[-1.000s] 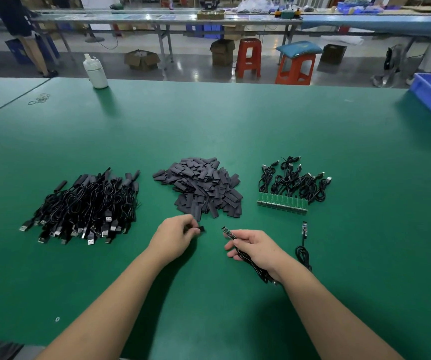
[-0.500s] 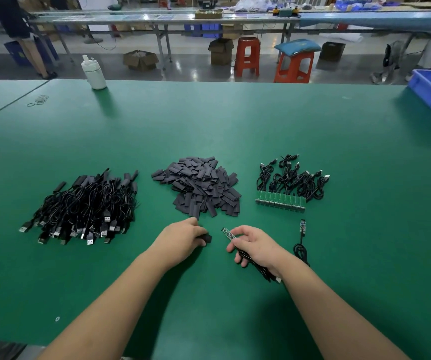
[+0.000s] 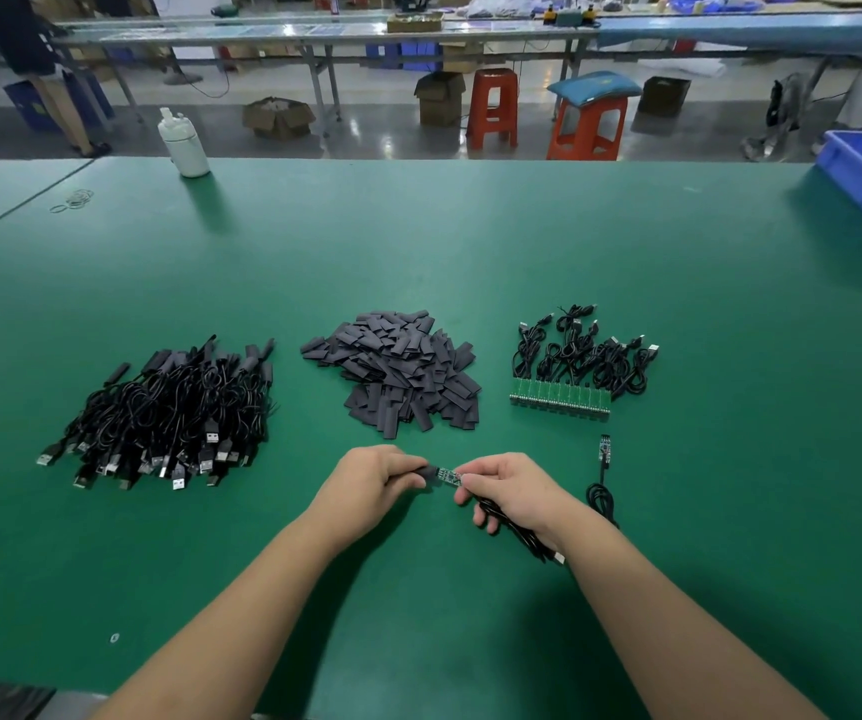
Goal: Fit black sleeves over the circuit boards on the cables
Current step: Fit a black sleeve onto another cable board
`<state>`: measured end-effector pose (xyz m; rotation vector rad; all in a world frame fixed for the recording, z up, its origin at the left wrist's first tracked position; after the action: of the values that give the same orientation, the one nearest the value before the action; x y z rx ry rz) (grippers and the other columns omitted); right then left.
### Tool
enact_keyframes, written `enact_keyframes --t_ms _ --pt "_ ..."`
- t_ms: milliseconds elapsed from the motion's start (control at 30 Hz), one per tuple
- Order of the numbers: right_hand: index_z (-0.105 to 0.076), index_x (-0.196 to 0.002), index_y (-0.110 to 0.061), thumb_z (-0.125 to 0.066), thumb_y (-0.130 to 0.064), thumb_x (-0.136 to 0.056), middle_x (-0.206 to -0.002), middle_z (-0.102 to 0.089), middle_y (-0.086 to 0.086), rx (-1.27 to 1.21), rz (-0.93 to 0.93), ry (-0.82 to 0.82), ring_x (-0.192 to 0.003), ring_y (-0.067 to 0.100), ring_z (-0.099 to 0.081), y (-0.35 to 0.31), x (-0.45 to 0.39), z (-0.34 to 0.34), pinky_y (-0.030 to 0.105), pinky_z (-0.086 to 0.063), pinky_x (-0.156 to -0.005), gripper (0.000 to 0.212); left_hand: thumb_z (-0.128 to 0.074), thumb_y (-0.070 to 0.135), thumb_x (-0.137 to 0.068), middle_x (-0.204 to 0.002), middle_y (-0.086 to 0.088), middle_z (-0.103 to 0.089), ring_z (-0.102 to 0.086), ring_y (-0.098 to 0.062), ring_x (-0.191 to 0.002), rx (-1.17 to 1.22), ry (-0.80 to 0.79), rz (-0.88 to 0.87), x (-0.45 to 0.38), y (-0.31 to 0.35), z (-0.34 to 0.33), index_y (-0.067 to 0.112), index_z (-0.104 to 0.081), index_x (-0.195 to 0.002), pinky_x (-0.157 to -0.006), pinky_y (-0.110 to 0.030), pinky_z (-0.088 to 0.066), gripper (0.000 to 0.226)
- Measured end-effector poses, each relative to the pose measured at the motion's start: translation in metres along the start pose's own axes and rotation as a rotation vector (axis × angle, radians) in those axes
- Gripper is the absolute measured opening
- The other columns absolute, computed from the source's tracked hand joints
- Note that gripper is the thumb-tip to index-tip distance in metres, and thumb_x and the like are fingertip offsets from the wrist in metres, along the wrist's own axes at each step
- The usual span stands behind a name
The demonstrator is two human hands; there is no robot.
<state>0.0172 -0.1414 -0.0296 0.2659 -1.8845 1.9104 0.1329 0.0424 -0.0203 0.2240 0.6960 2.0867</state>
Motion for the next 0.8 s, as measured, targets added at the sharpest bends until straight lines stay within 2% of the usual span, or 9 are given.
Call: enact_keyframes --t_ms 300,433,533,800 --pt "-0.067 -0.111 -0.010 -0.057 -0.009 -0.100 -0.080 -0.071 0.003 0.007 -0.002 -0.015 -0.058 0.013 -0.060 0.001 0.000 0.002 0.025 -0.052 -0.051 0.015 -0.064 0.033 -0.093 -0.095 0.003 -0.068 -0.062 -0.017 -0.088 -0.049 -0.001 0.025 0.000 0.007 -0.001 0.024 -0.070 -0.117 -0.079 -0.031 -0.050 0.026" --pt "-0.067 -0.110 -0.010 -0.056 -0.009 -0.100 -0.080 -0.070 0.003 0.003 -0.005 -0.011 -0.057 0.012 -0.059 0.001 0.001 0.001 0.025 -0.052 -0.051 0.014 -0.064 0.028 -0.094 -0.094 0.002 -0.066 -0.061 -0.018 -0.087 -0.091 -0.048 -0.021 0.000 0.011 0.000 0.023 -0.071 -0.112 -0.079 -0.032 -0.050 0.020" --pt "-0.065 -0.111 -0.009 -0.055 -0.010 -0.101 -0.081 -0.070 0.004 0.004 -0.005 -0.005 -0.058 0.012 -0.059 0.000 0.002 0.001 0.025 -0.052 -0.052 0.015 -0.061 0.026 -0.096 -0.100 0.001 -0.065 -0.058 -0.019 -0.093 -0.169 -0.054 -0.072 -0.003 0.015 0.002 0.019 -0.070 -0.111 -0.081 -0.031 -0.048 0.020" --pt "-0.064 -0.114 -0.006 -0.052 -0.009 -0.102 -0.084 -0.067 0.006 0.059 0.004 -0.020 -0.057 0.011 -0.059 -0.001 0.004 -0.002 0.024 -0.053 -0.054 0.017 -0.052 0.029 -0.100 -0.098 0.001 -0.061 -0.059 -0.021 -0.090 -0.300 -0.157 -0.030 -0.006 0.025 0.004 0.024 -0.066 -0.116 -0.081 -0.033 -0.047 0.022"
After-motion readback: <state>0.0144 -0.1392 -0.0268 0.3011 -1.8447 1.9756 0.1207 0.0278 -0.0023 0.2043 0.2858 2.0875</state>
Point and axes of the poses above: each hand's wrist, its own x-axis away from the middle knuckle, its own z-axis out of the back of the hand, y = z × x, the point moved 1 cm from there along -x, towards the middle knuckle
